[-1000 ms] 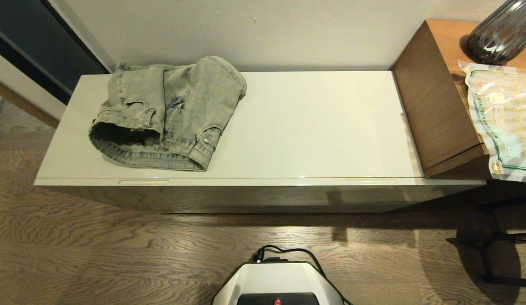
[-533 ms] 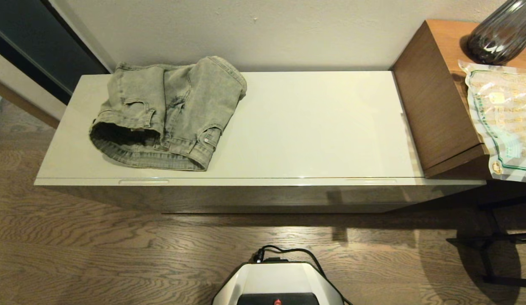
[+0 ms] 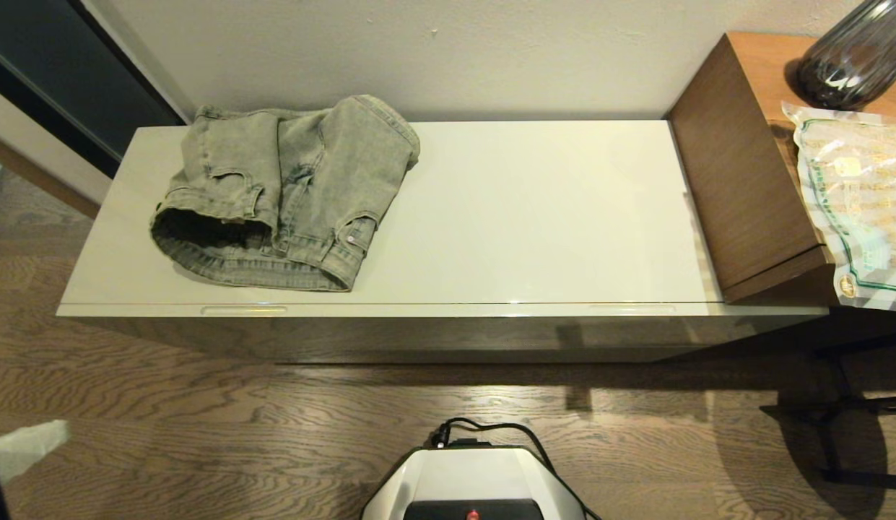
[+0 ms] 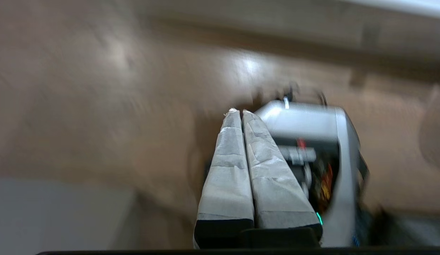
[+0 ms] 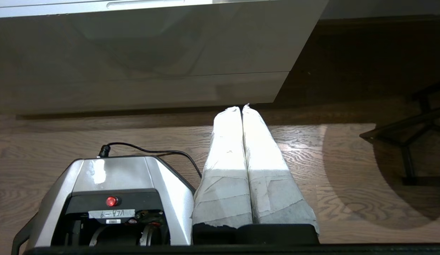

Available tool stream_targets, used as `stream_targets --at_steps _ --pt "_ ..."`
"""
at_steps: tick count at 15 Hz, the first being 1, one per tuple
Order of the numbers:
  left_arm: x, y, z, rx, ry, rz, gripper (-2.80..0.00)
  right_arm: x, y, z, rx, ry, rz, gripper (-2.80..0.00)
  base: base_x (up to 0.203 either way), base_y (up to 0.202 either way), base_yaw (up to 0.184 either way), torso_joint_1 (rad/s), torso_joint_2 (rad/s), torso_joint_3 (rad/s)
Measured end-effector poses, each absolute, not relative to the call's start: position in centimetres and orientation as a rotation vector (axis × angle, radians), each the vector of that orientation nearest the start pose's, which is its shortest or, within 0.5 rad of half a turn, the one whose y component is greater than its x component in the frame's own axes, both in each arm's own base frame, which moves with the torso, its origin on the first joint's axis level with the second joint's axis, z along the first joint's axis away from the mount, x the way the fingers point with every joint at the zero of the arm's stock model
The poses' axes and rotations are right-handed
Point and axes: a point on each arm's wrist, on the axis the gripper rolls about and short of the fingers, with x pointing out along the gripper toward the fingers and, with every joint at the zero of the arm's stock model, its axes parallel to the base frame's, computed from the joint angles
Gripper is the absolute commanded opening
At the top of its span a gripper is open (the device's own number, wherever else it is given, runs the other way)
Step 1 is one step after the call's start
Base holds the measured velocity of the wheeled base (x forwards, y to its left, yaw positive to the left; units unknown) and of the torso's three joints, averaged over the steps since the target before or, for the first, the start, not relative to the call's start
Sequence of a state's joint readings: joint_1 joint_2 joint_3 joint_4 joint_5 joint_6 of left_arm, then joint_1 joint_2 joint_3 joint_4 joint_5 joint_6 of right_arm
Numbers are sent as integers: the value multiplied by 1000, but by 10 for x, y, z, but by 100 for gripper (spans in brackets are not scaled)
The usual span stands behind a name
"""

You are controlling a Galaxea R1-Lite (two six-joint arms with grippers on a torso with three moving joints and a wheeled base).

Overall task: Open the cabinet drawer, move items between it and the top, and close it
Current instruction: Open the drawer

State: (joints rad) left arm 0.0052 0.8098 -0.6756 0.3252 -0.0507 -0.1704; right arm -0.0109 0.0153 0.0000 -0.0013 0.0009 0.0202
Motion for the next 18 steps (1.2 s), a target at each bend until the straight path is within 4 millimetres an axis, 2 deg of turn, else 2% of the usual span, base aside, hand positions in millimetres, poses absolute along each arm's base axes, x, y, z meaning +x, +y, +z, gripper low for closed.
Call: stream_targets --at_steps 2,5,8,14,18 --pt "105 -2 220 -245 534 -43 -280 -22 0 76 15 14 -10 -280 0 0 0 0 0 0" --pt "159 -7 212 -417 496 -107 -280 -22 0 76 25 14 -11 -280 0 0 0 0 0 0" --pt "194 -15 199 -450 467 -158 -280 -22 0 76 25 14 -11 -280 0 0 0 0 0 0" --pt "245 -25 181 -426 460 -143 -280 -22 0 76 25 14 -11 -280 0 0 0 0 0 0" --pt "266 -35 170 -342 451 -93 -280 -22 0 76 25 14 -11 -280 0 0 0 0 0 0"
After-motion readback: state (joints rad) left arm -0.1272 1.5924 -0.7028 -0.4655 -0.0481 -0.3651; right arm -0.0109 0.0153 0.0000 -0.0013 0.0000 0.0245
